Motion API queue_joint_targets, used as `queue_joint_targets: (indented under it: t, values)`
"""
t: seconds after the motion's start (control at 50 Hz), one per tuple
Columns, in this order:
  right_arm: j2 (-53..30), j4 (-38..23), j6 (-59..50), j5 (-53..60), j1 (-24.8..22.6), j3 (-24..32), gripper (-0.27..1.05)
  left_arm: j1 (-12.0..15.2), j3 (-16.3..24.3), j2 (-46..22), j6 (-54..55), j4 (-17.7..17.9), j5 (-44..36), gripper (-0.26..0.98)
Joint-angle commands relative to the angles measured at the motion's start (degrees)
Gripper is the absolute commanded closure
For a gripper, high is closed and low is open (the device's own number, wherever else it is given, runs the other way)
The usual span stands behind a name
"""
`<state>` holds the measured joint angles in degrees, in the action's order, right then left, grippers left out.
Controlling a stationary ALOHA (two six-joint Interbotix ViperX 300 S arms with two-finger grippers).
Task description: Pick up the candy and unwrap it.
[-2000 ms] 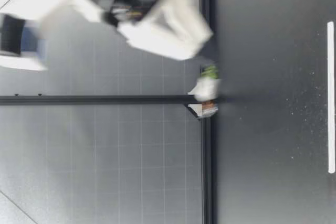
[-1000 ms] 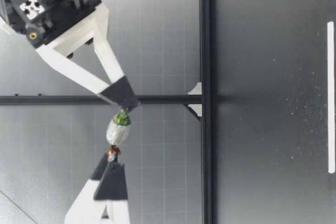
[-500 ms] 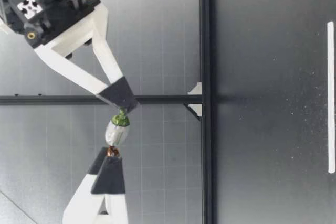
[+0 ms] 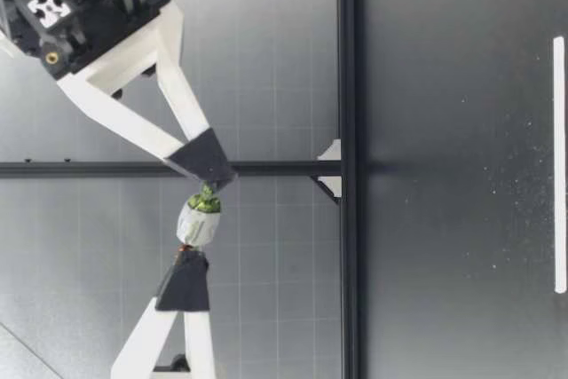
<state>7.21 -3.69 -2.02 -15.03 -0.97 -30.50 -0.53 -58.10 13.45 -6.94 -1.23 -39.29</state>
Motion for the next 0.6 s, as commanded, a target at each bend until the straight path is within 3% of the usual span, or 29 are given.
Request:
queue_joint_targets:
  t: [0.0,0.3,0.58]
  values:
    - [0.97,0.18,-0.18,0.53,-0.26,0.70,0.95,0.00,0.18,1.14,0.09,0.09,-0.53,0.89]
    - [3.87,2.72,-0.26,0.53,-0.26,-2.99,0.95,0.00,-2.72,3.60,0.88,0.88,-0.97,0.89]
    - [4.13,3.08,-0.09,1.49,-0.26,-3.69,0.95,-0.09,-2.20,2.46,1.67,0.97,-1.05,0.89]
